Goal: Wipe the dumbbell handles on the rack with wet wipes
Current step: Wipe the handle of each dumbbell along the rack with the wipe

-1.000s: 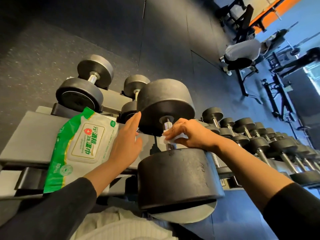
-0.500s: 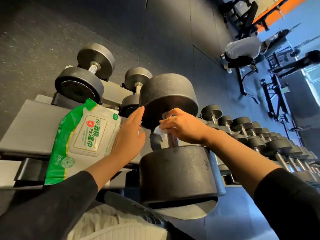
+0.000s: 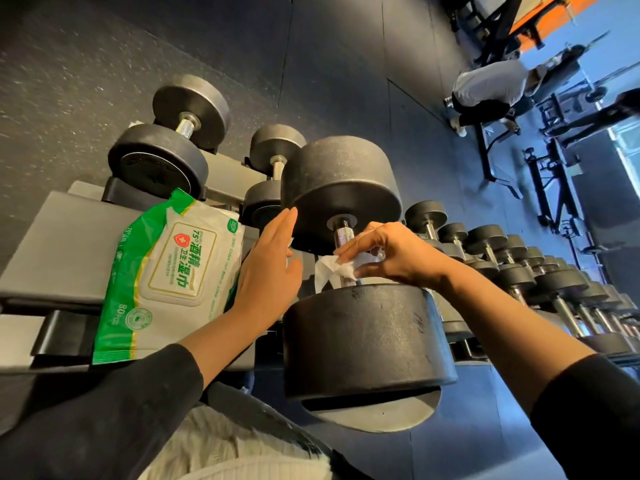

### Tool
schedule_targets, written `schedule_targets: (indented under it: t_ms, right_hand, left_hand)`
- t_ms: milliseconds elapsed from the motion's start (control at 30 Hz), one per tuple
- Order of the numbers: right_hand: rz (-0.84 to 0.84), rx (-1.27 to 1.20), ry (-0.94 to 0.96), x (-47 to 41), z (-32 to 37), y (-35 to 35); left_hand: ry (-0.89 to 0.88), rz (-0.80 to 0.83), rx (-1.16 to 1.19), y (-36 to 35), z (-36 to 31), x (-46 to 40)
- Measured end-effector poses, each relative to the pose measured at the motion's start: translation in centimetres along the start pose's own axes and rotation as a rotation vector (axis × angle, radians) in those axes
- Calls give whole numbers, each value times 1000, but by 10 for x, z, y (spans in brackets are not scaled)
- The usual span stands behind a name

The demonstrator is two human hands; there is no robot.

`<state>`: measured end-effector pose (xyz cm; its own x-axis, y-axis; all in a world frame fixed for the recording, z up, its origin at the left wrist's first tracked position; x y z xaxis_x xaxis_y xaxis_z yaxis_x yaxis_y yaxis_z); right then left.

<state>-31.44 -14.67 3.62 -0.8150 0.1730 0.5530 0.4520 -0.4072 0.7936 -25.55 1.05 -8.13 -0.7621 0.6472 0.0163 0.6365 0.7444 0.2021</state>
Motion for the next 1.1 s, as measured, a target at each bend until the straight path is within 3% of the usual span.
schedule_targets:
  t_ms: [133,367,567,833,1100]
  right_hand:
    - [-26,-113,13,1,-2,-2]
    - [-541,-156,-51,2,-28,-4]
    - [-718,-206,-15,31,-86,7]
    - [-721,-409,-51,76,-179,1]
    - [-678,-485,-15,80,-243,-12]
  left_hand:
    - [-20,-35,-26,-1,-9,-1]
    - [-135,-64,-74,5,-45,-13]
    - [-292,11,-242,-13,-94,-37]
    - [-371,253,-632,-103,-162,-52]
    - [-336,416,-940,-184,-176,-47]
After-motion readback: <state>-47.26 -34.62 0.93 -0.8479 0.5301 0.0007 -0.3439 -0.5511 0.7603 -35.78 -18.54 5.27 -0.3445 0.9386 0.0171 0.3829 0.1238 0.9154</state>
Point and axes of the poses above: each hand's wrist, its own x-axis away from the middle knuckle, its own y-axis out of the back of the hand, z = x × y, the point moved 2 cm from there along -x, towards the middle knuckle, and after that the axes turned 2 degrees about -y, right-handed, at the moved point
